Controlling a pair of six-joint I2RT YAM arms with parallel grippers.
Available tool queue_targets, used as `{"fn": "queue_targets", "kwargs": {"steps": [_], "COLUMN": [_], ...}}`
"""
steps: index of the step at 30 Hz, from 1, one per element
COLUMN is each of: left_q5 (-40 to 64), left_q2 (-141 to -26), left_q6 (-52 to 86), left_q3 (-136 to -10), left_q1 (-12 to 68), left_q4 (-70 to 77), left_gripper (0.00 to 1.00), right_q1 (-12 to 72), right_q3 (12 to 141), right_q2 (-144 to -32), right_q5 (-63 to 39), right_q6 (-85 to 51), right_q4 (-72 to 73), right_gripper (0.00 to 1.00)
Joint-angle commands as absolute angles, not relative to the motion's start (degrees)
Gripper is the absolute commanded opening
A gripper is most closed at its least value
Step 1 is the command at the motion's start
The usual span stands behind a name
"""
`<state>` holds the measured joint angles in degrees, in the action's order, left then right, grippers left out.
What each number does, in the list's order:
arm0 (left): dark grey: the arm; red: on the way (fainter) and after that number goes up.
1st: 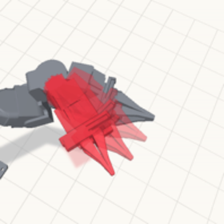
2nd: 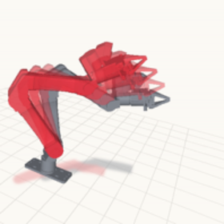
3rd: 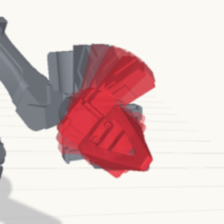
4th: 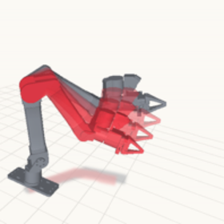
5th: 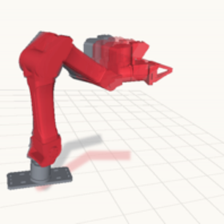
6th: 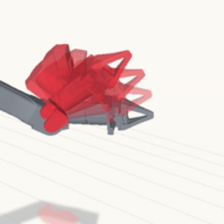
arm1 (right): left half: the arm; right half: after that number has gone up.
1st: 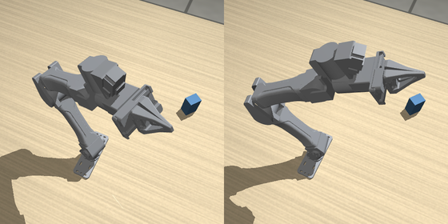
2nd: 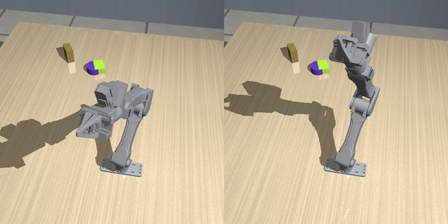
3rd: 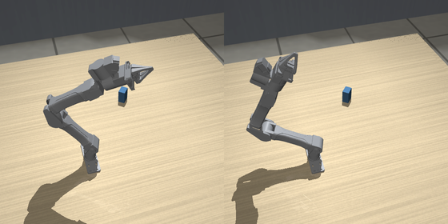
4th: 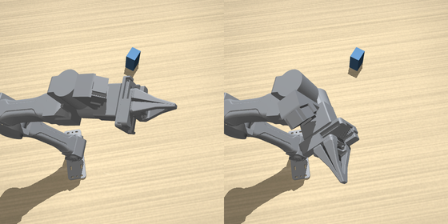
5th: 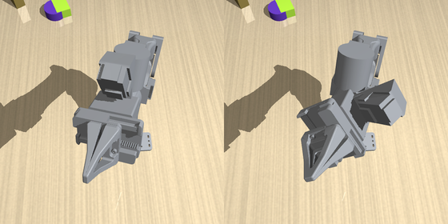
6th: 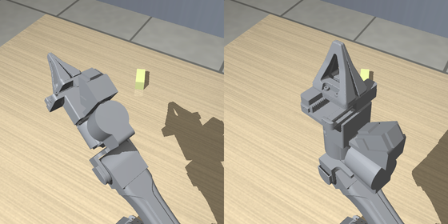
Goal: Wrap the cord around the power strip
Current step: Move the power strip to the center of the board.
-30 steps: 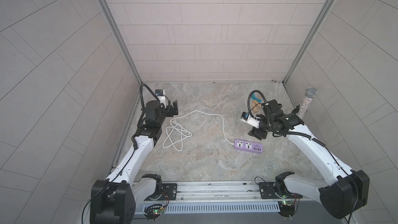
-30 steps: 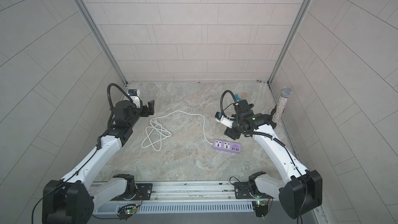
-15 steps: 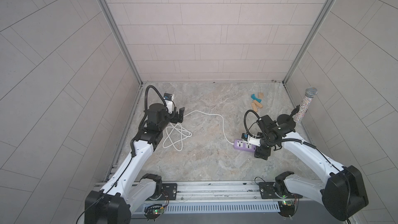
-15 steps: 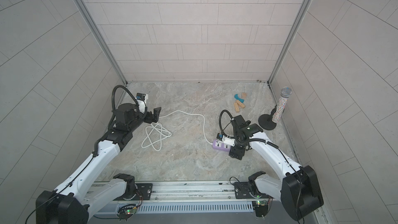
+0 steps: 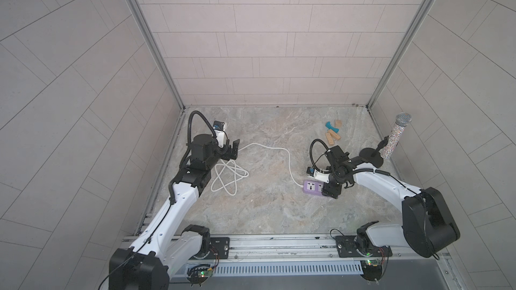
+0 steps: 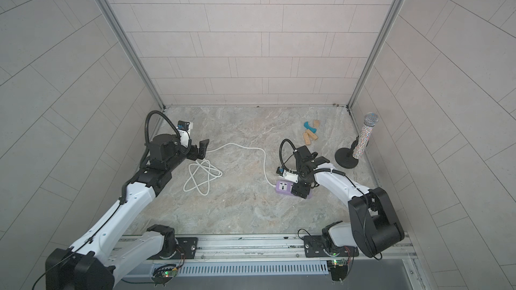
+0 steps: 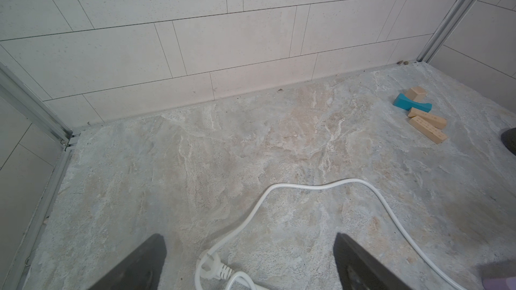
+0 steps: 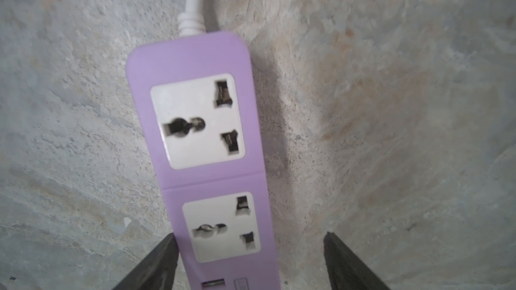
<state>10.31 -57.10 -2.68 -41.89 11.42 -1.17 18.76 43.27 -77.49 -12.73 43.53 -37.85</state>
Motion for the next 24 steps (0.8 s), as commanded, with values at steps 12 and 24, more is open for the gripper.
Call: {"fn": "queue_targets", "kwargs": {"steps": [12, 24], "left_q5": [10.63, 10.71], "left_q2": [-55.70, -55.09], "left_q6": [-5.23, -5.45], "left_q3": [-41.51, -41.76], "left_q1": [11.75, 11.75], "left_q4": [-2.12, -2.59], "left_gripper": [0.99, 0.99], "right_q1": [21.09, 28.89], "right_q3": [44.55, 56.56], "right_q2": [-82.59, -93.79], "right_q5": [-16.72, -18.87], "right_q6": [42.07, 33.59], "right_q4": [-36.58, -38.59], "right_gripper": [0.63, 0.44]}}
